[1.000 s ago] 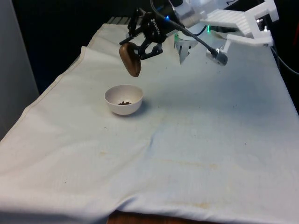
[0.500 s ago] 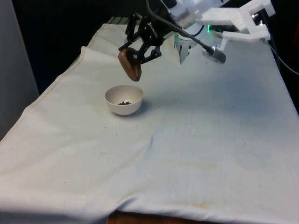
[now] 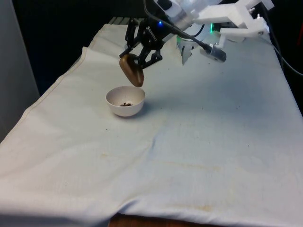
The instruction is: Pour the coffee beans from the cup into the bowl.
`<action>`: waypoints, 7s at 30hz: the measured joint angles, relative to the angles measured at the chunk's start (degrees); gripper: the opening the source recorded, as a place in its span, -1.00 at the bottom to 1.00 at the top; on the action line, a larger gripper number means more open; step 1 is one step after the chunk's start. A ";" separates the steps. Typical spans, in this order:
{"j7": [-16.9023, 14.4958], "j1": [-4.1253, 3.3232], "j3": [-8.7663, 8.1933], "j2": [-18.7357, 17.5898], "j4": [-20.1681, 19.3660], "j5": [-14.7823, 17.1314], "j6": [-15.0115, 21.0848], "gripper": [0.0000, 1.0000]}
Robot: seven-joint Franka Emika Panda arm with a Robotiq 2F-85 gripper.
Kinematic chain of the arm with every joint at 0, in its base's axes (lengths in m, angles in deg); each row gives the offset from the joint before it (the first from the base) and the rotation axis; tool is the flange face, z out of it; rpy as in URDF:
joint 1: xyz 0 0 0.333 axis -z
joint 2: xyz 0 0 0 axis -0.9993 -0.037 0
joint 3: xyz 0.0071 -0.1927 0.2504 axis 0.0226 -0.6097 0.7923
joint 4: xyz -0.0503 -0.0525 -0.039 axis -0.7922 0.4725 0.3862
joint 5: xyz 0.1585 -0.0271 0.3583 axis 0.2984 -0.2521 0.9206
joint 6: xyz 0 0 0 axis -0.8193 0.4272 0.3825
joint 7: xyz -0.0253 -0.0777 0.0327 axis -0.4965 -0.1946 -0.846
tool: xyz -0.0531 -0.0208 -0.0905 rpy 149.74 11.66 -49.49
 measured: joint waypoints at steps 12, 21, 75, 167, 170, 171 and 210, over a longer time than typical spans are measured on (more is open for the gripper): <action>-0.74 0.06 -1.89 0.00 -0.46 2.69 4.58 -0.97; -1.38 0.11 -3.04 -0.06 -0.74 4.53 7.39 -0.97; -11.92 0.92 -9.05 -1.49 -2.12 22.29 23.09 -0.97; -28.19 -0.40 -2.18 -7.56 -2.64 58.90 33.75 -0.97; -28.76 -0.40 -1.72 -7.91 -2.64 60.28 34.32 -0.97; -28.76 -0.40 -1.72 -7.91 -2.64 60.28 34.32 -0.97; -30.65 -0.40 -0.92 -8.77 -2.69 63.71 35.41 1.00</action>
